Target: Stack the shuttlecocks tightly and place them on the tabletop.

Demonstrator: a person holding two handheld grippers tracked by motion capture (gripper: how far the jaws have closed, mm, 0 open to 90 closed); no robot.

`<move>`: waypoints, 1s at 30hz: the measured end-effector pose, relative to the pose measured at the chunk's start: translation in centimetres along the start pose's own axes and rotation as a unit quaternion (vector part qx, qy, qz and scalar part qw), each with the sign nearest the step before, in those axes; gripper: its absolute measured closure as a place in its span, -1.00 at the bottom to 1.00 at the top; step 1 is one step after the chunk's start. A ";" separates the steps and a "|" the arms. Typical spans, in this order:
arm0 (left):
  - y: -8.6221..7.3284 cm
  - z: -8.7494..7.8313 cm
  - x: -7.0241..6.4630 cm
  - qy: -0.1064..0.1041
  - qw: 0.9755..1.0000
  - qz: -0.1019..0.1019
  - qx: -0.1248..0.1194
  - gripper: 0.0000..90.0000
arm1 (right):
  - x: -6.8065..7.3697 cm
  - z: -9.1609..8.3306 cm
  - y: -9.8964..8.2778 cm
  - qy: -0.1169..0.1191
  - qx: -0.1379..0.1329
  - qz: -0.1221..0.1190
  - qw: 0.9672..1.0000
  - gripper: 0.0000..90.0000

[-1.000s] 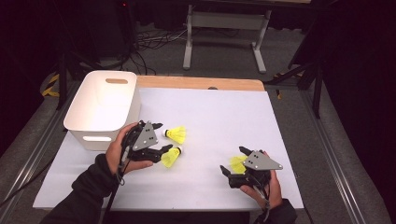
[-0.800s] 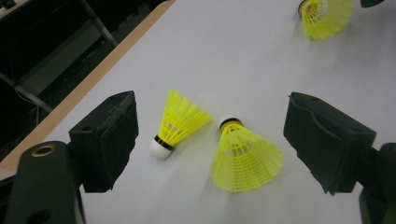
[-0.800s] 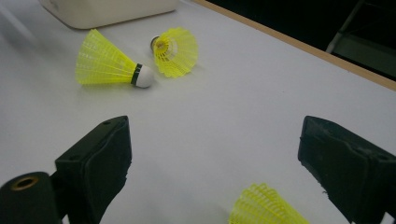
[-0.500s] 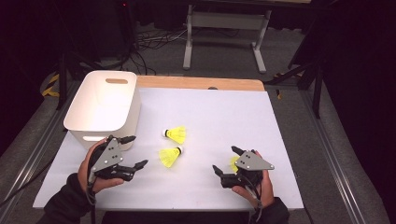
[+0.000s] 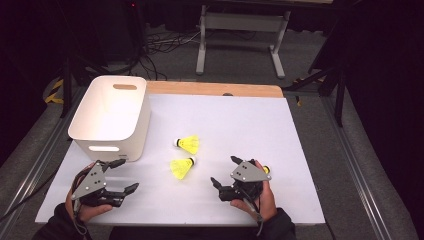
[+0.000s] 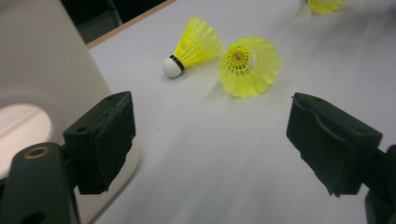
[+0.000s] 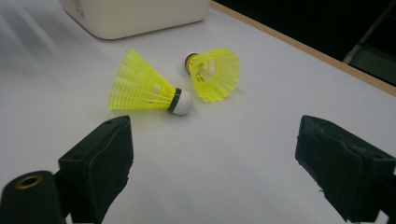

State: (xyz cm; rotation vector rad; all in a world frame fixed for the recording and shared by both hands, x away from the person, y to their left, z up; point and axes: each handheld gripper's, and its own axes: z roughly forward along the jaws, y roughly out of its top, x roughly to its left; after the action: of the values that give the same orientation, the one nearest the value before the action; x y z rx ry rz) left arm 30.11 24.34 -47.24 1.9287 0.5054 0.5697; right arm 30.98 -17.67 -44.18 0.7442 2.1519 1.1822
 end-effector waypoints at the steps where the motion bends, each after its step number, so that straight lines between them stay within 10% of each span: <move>1: 0.0 0.0 0.0 0.000 1.000 0.000 0.000 -0.67 | 0.0 0.0 0.0 0.000 0.000 0.000 1.000 -0.71; 30: -1.8 -2.3 0.2 0.017 1.000 -0.020 -0.010 -0.82 | 5.1 7.2 3.3 0.037 0.001 -0.038 0.999 -0.45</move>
State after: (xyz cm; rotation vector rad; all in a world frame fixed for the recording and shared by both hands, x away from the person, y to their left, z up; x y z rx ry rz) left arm 28.74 26.88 -48.01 1.8895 0.5563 0.5800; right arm 33.21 -8.60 -45.58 0.6232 2.2218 1.1861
